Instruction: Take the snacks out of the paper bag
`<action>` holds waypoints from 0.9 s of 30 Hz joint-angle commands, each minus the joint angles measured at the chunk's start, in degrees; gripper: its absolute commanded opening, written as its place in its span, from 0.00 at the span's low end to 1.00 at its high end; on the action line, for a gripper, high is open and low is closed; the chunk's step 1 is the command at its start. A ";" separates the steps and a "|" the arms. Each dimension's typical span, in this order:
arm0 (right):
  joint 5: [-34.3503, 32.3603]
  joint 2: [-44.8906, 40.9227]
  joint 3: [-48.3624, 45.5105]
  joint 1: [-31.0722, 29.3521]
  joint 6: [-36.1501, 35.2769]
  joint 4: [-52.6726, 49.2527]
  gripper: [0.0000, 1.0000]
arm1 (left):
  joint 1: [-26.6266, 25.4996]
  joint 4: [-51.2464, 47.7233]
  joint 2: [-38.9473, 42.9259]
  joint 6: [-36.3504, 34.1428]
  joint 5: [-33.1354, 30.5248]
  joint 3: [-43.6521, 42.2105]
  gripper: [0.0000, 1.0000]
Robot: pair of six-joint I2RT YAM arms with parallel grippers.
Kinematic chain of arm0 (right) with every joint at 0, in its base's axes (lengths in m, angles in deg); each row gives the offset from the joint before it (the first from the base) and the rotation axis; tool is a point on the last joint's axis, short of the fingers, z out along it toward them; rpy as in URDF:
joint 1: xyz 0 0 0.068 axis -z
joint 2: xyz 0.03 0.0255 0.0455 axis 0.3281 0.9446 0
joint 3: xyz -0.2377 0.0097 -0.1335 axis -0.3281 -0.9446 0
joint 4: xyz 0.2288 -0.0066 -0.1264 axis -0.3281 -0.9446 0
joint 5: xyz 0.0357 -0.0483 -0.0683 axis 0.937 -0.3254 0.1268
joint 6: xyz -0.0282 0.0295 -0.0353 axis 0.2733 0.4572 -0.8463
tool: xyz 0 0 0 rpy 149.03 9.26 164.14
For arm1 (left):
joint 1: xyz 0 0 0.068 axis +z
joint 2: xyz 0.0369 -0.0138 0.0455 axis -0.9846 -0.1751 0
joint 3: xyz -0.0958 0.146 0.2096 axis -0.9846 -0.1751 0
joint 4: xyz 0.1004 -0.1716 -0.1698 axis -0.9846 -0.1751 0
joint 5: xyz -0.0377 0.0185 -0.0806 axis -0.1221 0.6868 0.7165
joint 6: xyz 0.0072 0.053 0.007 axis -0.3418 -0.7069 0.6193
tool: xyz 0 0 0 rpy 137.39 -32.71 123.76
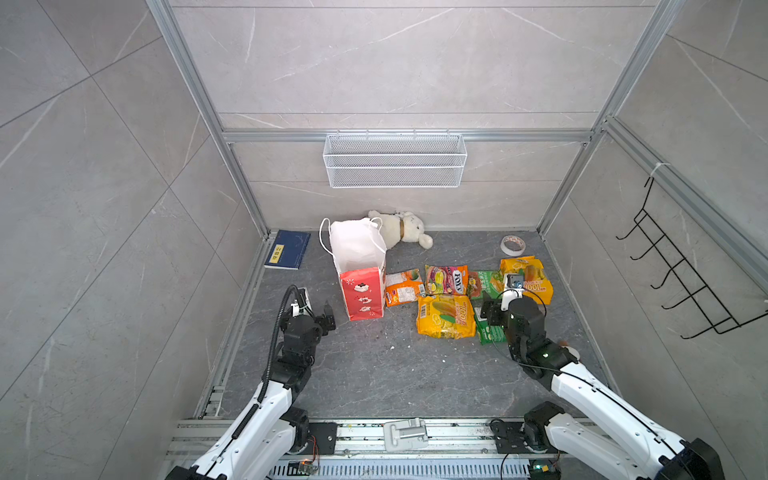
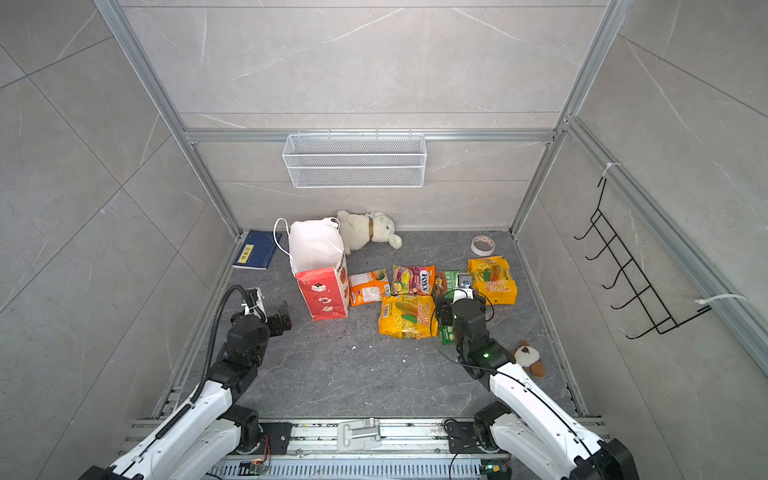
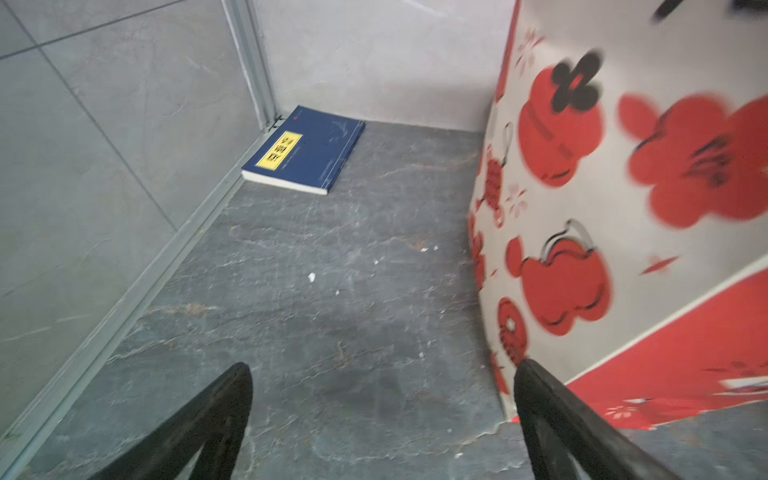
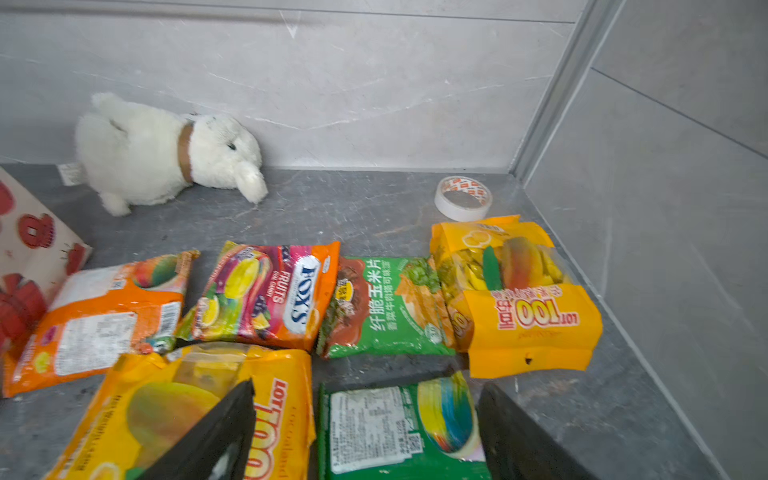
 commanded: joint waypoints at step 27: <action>8.65 32.53 -6.81 15.00 -4.16 41.78 1.00 | 13.94 47.19 -38.53 -11.00 16.94 -2.37 0.99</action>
